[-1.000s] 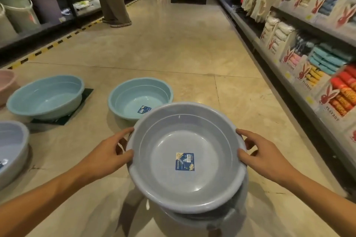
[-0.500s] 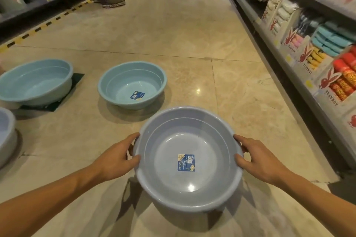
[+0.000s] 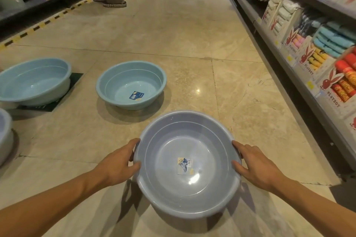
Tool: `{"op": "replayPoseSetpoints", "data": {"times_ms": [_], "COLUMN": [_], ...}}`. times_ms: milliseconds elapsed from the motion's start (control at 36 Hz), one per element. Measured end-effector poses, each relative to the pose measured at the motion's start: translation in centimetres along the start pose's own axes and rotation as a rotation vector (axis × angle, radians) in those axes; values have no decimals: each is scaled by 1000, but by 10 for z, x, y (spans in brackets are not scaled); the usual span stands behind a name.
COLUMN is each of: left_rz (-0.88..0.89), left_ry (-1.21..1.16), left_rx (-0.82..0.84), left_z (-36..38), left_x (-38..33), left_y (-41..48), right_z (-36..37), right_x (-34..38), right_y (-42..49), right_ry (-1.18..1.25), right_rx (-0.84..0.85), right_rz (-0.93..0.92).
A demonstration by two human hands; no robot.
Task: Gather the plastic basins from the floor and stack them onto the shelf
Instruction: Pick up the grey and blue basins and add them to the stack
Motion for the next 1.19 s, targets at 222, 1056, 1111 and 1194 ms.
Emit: {"op": "replayPoseSetpoints", "data": {"times_ms": [222, 1056, 1111, 1194], "left_rz": [30, -156, -178, -229], "left_ry": [43, 508, 530, 563], "left_rx": [-39, -343, -345, -321], "left_z": [-2, -254, -268, -283], "left_x": [2, -93, -91, -79], "left_y": [0, -19, -21, -18], "right_z": [-4, -229, -233, -237], "right_x": [7, 158, 163, 167], "right_y": [4, 143, 148, 156], "right_ry": [-71, -459, -454, -457], "right_rx": [16, -1, -4, 2], "right_rz": [3, -402, -407, -391]}}
Point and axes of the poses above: each hand's wrist, its own y-axis towards the middle knuckle, its own z-axis out of the palm, x = y × z, the point moved 10 cm from there along y, towards the middle knuckle, and after that the axes turned 10 degrees about -z, right-handed, at the moved point
